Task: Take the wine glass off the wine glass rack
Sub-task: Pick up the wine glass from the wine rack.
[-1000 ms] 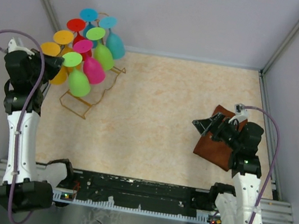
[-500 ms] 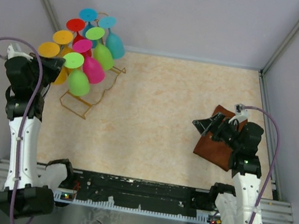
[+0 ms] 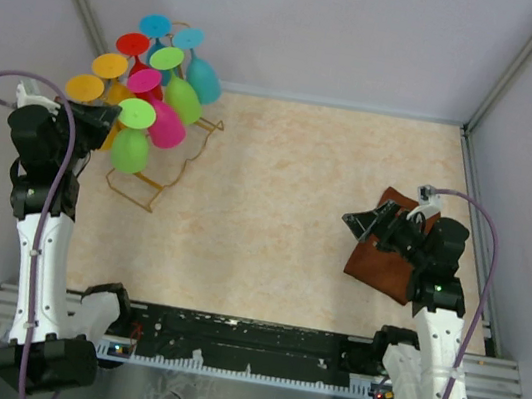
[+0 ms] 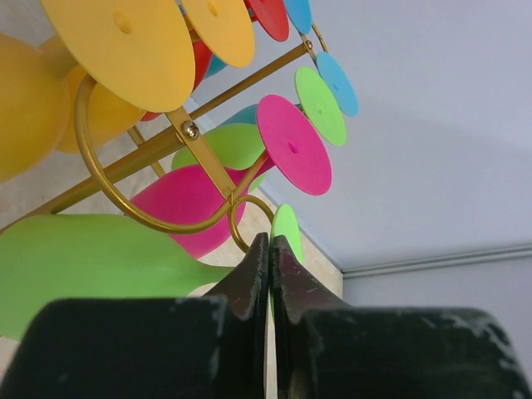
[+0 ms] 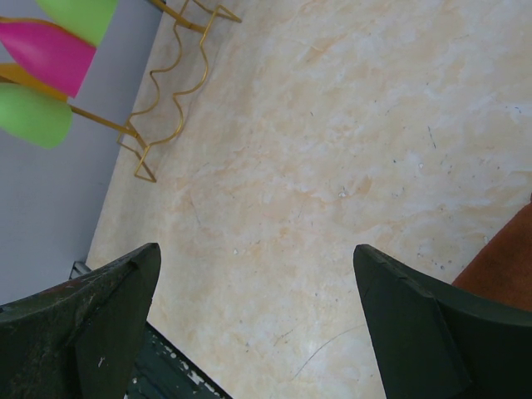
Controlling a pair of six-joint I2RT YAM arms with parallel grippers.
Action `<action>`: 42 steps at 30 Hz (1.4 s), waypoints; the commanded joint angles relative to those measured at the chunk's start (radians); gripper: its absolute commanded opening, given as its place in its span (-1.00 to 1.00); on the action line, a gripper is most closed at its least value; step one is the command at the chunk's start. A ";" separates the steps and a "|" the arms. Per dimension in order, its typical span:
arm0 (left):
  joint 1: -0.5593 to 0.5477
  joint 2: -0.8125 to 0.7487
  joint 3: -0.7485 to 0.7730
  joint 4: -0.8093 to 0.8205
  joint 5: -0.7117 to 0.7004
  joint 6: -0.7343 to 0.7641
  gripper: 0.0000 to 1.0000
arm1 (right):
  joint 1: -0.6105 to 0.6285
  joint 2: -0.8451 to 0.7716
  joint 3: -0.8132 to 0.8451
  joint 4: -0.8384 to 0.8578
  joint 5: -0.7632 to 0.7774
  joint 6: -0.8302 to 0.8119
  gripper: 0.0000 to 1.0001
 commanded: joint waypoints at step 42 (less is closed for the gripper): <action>-0.111 -0.243 -0.282 0.116 0.828 0.282 -1.00 | 0.083 -0.032 -0.039 0.457 -0.311 0.281 0.96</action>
